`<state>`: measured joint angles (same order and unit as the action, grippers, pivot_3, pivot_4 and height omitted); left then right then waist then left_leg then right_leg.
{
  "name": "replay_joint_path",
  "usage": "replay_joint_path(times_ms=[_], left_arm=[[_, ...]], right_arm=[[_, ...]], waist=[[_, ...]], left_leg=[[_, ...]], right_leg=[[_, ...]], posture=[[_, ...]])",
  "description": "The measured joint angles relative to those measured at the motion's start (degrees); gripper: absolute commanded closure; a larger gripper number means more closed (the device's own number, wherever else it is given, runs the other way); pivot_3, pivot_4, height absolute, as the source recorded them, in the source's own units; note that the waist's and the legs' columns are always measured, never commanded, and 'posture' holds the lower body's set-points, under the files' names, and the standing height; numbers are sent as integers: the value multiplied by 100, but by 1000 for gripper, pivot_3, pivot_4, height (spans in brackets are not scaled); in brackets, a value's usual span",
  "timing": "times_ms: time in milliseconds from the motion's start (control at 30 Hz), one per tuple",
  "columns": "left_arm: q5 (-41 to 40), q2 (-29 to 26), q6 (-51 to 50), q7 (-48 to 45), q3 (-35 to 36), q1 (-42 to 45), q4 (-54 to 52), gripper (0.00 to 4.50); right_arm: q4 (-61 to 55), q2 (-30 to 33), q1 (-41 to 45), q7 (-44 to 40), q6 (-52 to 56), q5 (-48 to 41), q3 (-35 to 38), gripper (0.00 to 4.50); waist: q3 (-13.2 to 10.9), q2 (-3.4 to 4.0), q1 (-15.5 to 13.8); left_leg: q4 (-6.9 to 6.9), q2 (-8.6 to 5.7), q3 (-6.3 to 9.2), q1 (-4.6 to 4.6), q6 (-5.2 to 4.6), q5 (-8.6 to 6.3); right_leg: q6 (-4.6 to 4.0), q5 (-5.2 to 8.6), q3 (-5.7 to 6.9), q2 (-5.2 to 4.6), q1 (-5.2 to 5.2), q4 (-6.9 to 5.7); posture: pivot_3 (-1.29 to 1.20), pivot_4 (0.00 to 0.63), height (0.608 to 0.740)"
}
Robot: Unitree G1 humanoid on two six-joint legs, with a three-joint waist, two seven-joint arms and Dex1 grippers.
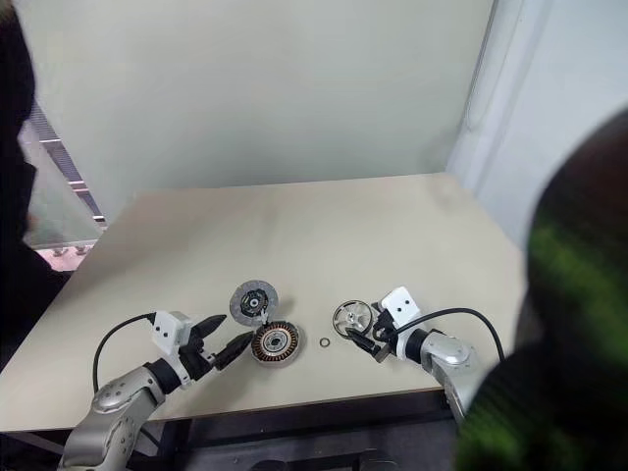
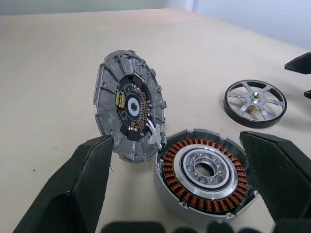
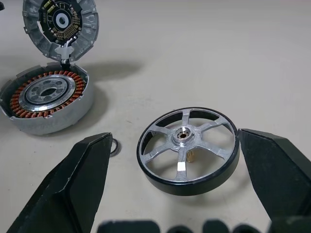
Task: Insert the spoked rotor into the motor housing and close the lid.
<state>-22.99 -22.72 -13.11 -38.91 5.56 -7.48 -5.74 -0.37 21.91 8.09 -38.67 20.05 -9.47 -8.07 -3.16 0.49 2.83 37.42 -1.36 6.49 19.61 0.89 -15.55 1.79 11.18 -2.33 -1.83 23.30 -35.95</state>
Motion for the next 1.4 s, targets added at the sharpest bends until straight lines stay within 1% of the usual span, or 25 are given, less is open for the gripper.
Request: replay_joint_path(times_ms=[500,633,767,867,1000,1200,1400], left_arm=[[-2,14,24,-24,2,-123,-23,33],[-40,14,3,-63,1,-349,-142,33],[-71,14,-27,-118,2,-602,-305,33],[-78,-4,-28,-203,5,-847,-357,33],[-89,-50,-33,-310,9,-1012,-372,33],[-89,-203,-136,-462,-2,-1057,-377,33],[-84,-223,-197,-530,-39,-1002,-403,33]], right_arm=[[-70,-53,27,20,7,-5,1,0],[-312,-243,6,251,176,-121,102,0],[-813,-492,-91,598,548,-229,165,0],[-1236,-648,-283,795,943,-226,-85,0],[-1418,-720,-387,987,1270,-104,-509,0],[-1333,-897,-392,1150,1393,130,-1063,0],[-891,-992,-296,1178,1392,279,-1316,0]], waist=[[0,-1,0],[-1,-1,1],[-1,-1,-1],[-1,-1,1],[-2,-1,1],[-3,-3,1],[-3,-8,1]], left_leg=[[-1,1,-1,0,0,0],[-4,3,-4,0,-1,-1],[-10,4,-2,0,0,-2],[-15,6,-3,1,0,-3],[-13,9,-10,1,0,-3],[-10,13,-15,1,3,-5],[-13,13,-16,2,2,-5]], right_leg=[[0,0,0,0,1,0],[0,0,-1,-1,4,1],[-1,1,0,-1,7,2],[-1,2,0,-2,12,5],[-2,2,0,-4,13,6],[-2,3,2,-5,15,9],[-1,2,2,-6,18,9]], posture=[[0,0,740],[0,0,740],[0,0,740],[0,0,740],[0,0,740],[0,0,740],[0,0,740]])
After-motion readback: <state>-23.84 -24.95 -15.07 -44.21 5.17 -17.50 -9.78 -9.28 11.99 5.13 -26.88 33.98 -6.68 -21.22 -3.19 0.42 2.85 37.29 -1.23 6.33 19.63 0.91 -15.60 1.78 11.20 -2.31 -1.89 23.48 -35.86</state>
